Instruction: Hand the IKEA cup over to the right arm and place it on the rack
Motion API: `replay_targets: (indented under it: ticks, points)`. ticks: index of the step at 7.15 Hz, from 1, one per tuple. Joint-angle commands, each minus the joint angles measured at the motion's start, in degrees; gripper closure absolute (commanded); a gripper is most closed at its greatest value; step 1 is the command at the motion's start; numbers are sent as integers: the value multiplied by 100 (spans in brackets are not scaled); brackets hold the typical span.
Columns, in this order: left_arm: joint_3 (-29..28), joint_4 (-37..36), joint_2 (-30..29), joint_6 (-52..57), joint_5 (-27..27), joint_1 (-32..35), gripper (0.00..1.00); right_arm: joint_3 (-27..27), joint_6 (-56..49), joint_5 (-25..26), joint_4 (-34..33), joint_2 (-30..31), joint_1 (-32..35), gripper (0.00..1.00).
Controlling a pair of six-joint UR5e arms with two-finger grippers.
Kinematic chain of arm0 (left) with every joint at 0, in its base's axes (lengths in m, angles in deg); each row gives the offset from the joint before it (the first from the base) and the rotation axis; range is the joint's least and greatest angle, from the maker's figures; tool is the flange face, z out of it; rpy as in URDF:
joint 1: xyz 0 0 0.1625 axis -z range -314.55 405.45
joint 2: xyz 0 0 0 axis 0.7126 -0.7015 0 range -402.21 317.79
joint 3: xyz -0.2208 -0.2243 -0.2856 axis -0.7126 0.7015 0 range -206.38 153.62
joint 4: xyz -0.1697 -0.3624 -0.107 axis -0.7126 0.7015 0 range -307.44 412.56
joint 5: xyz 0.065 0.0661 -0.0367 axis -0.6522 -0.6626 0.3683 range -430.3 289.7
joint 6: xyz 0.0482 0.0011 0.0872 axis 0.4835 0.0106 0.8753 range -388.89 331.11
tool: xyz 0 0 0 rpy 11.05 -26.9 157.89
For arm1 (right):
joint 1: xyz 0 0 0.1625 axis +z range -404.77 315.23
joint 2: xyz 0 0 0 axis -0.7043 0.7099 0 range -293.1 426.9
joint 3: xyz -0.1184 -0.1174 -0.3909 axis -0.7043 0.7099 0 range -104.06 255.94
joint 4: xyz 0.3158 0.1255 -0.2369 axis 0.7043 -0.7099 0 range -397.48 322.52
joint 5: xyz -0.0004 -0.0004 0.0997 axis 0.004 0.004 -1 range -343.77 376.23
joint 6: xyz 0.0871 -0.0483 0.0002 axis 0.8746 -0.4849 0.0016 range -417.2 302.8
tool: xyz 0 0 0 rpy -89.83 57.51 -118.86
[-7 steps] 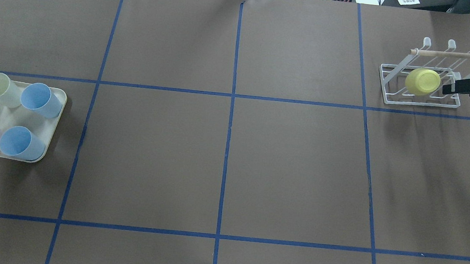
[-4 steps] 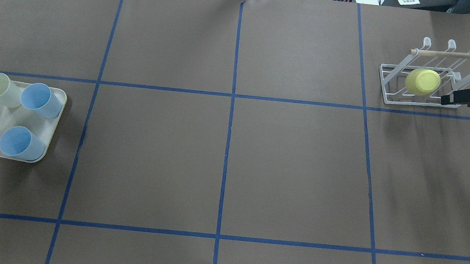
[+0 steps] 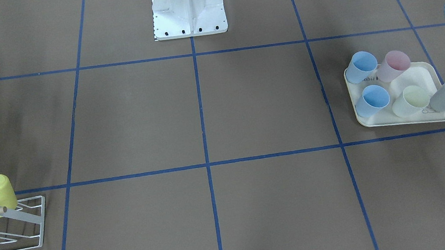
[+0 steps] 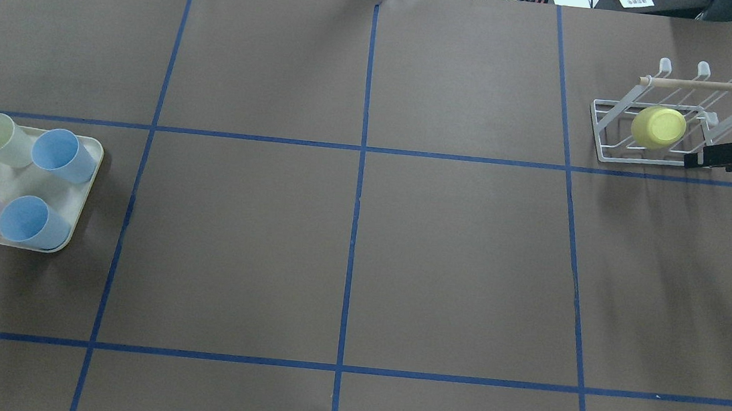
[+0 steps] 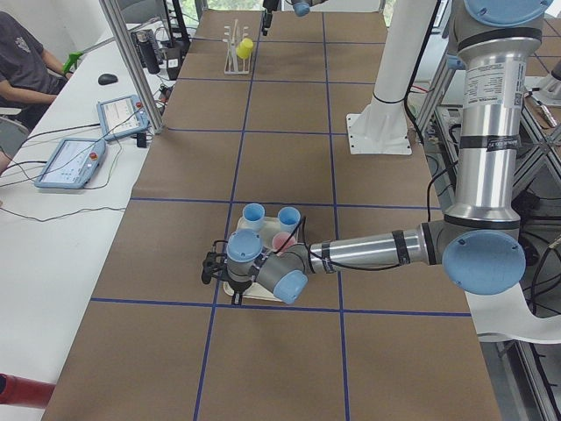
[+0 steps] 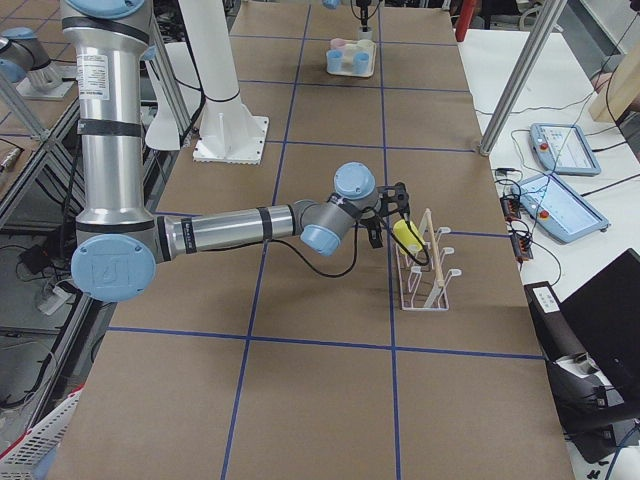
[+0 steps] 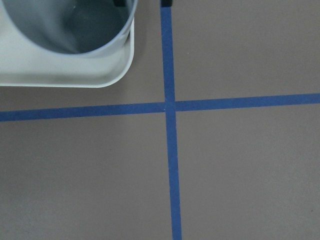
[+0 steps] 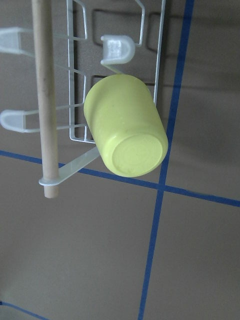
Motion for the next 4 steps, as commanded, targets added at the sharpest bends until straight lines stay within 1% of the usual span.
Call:
replay_targets:
  ticks: [1, 3, 4]
  points:
    - [89, -207, -96, 17, 642, 89, 100, -43, 0, 0, -2, 2, -7, 2]
    - [273, -216, -79, 79, 661, 694, 100, -87, 17, 26, -10, -24, -16, 2]
    - [596, -242, -1, 44, 722, 792, 100, -104, 18, 70, -19, -41, -16, 2]
